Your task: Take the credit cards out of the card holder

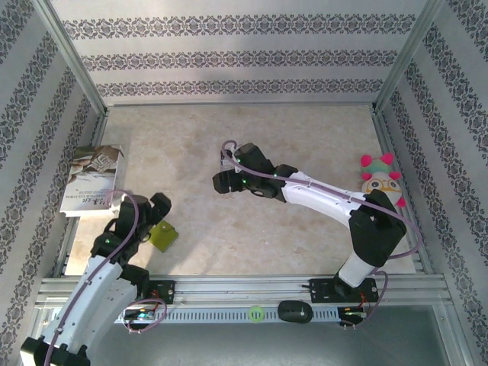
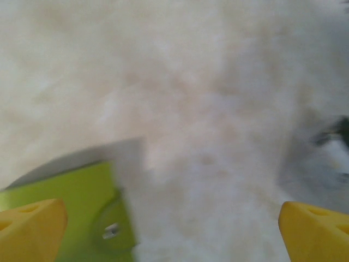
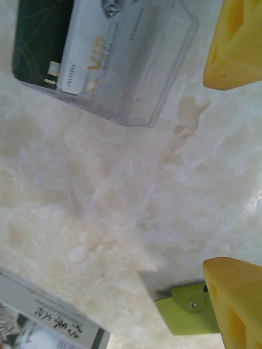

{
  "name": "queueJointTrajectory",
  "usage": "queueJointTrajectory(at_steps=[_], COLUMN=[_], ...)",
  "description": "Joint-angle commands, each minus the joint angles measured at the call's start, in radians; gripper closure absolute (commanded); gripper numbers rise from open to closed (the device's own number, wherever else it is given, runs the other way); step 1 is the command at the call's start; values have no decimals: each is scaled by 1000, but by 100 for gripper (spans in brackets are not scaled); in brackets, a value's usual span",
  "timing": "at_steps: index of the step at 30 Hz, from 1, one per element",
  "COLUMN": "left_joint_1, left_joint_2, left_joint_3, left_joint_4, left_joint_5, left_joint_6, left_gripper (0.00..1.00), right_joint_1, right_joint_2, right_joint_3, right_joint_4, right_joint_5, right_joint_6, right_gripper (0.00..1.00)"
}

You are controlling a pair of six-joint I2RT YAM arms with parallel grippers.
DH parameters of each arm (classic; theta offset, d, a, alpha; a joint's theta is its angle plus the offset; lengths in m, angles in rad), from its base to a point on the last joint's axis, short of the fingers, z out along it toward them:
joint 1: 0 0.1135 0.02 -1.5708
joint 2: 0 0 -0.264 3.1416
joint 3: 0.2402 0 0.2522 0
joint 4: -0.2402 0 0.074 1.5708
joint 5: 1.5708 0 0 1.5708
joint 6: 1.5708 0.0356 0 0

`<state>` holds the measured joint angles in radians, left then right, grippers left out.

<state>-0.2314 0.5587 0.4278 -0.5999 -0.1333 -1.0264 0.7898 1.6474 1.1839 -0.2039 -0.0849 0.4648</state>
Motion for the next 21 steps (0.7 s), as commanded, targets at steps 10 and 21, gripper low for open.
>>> queueJointTrajectory(at_steps=[10,21], left_joint_1=[14,13], left_joint_2=[65,354], left_joint_3=[-86,-73], left_joint_4=[-16,312], left_joint_5=[-35,193], left_joint_6=[-35,181], left_gripper=[12,37], right_joint_1=[-53,-71], right_joint_2=[-88,-123], right_joint_3=[-104,-168], right_joint_4=[106,115], right_joint_5=[7,-22], right_joint_6=[28,40], right_gripper=[19,20])
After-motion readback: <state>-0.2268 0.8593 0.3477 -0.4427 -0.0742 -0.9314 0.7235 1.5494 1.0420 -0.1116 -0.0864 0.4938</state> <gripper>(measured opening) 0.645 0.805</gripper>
